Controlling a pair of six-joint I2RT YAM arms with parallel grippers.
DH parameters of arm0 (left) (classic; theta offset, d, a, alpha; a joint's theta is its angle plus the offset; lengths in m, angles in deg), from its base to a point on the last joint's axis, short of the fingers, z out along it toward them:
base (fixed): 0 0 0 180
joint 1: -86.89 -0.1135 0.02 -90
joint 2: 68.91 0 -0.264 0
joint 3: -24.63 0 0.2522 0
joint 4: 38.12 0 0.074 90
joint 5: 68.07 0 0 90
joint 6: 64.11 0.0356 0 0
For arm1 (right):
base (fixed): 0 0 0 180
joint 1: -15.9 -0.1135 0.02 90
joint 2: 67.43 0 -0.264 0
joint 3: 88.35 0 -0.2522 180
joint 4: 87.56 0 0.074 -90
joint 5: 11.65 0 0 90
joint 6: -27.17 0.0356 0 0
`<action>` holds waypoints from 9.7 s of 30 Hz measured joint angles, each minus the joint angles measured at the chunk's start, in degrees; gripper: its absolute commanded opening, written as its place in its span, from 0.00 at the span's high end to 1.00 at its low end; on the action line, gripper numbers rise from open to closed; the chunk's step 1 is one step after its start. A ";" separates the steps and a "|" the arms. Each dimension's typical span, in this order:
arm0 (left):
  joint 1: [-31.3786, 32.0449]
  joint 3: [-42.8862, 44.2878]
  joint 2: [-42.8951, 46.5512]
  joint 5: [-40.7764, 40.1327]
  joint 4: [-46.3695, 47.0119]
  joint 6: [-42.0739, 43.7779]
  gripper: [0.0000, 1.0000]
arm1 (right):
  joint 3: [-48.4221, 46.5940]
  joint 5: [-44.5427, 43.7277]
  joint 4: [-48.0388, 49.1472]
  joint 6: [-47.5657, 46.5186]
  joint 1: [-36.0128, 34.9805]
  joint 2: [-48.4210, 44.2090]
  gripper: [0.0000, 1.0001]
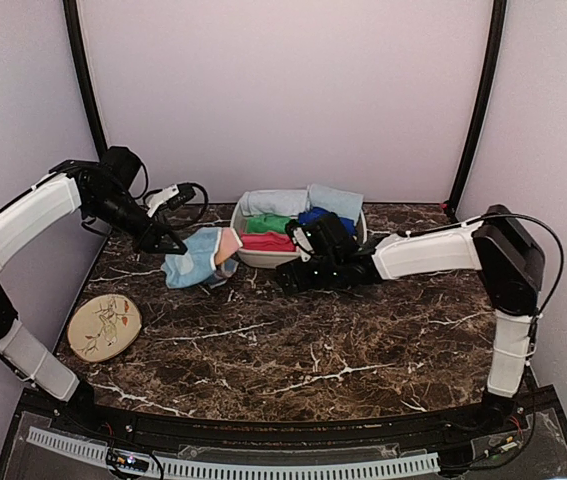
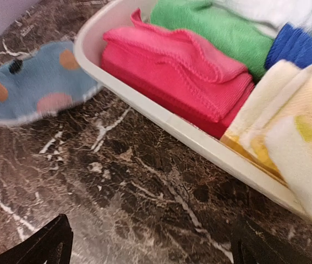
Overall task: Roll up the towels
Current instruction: Place the towel at the center of the board, then pick up the towel from the center of the board, then pass from the left arm to the right, then adjust the towel at the center of the board, then pick up the towel from the center of the board.
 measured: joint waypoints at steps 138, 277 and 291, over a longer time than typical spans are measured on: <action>25.29 24.61 -31.82 21.99 -5.07 -0.96 1.00 | 30.47 16.22 8.02 -20.83 -6.69 -38.07 0.97; 18.10 -8.31 -22.12 -18.51 23.45 2.58 0.39 | 30.64 18.49 -15.69 -7.06 15.47 -53.20 1.00; 17.86 -7.30 -27.39 -17.09 24.39 0.17 1.00 | 31.74 18.53 -15.34 -7.02 15.47 -54.14 1.00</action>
